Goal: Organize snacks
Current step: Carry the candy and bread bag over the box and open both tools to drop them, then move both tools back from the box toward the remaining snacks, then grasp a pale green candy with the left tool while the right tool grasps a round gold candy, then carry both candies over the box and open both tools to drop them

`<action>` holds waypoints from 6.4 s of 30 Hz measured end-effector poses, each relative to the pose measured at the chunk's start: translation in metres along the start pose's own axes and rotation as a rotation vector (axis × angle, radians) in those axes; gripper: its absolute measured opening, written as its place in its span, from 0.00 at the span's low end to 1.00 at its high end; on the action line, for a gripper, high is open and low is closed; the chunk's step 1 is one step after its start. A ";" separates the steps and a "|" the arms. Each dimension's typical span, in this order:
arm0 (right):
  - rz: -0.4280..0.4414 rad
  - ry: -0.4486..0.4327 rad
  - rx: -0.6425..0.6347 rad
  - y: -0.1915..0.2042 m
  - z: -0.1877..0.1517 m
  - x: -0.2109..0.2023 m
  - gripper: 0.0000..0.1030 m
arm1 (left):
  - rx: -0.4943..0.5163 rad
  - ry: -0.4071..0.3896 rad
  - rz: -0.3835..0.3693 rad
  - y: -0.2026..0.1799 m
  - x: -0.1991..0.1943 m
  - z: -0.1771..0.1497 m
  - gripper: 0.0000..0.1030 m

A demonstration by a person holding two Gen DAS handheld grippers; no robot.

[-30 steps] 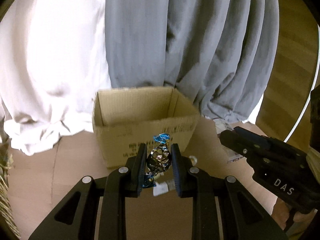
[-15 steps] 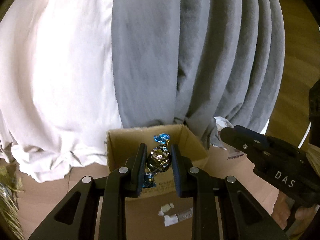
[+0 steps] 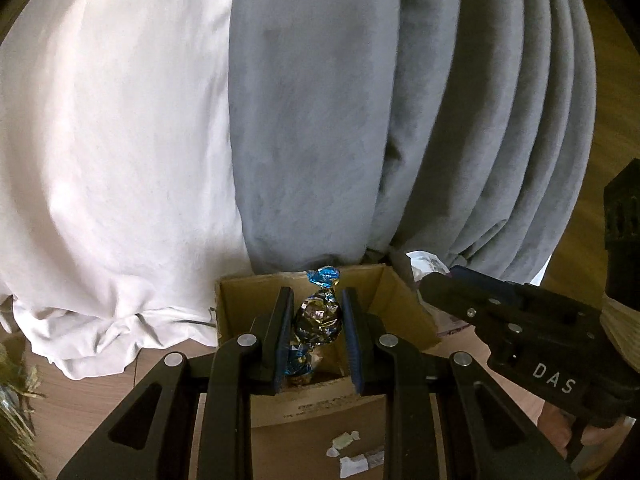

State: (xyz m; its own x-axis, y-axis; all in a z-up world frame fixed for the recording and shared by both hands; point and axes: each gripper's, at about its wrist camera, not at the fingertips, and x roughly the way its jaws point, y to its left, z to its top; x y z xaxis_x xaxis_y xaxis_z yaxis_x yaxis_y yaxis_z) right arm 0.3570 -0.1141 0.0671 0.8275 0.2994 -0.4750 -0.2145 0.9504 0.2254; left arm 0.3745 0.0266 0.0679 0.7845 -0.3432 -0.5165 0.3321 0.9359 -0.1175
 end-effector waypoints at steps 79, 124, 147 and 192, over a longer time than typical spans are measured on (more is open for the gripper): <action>-0.216 0.377 0.054 -0.104 -0.167 0.064 0.52 | 0.184 0.384 0.001 -0.039 0.114 -0.181 0.52; -0.172 0.289 0.031 -0.086 -0.162 0.043 0.36 | 0.145 0.303 -0.020 -0.044 0.079 -0.164 0.18; -0.122 0.104 -0.048 -0.028 -0.135 -0.052 0.36 | 0.076 0.117 0.051 -0.049 -0.039 -0.136 0.18; -0.055 -0.141 -0.172 0.011 -0.014 -0.017 0.36 | 0.084 -0.076 0.145 -0.006 -0.016 -0.015 0.18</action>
State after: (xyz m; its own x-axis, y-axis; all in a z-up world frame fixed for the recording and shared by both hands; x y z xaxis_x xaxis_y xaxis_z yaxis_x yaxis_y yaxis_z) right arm 0.3335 -0.1078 0.0655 0.9021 0.2431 -0.3565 -0.2420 0.9691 0.0485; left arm 0.3526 0.0276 0.0643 0.8635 -0.2132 -0.4570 0.2526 0.9672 0.0261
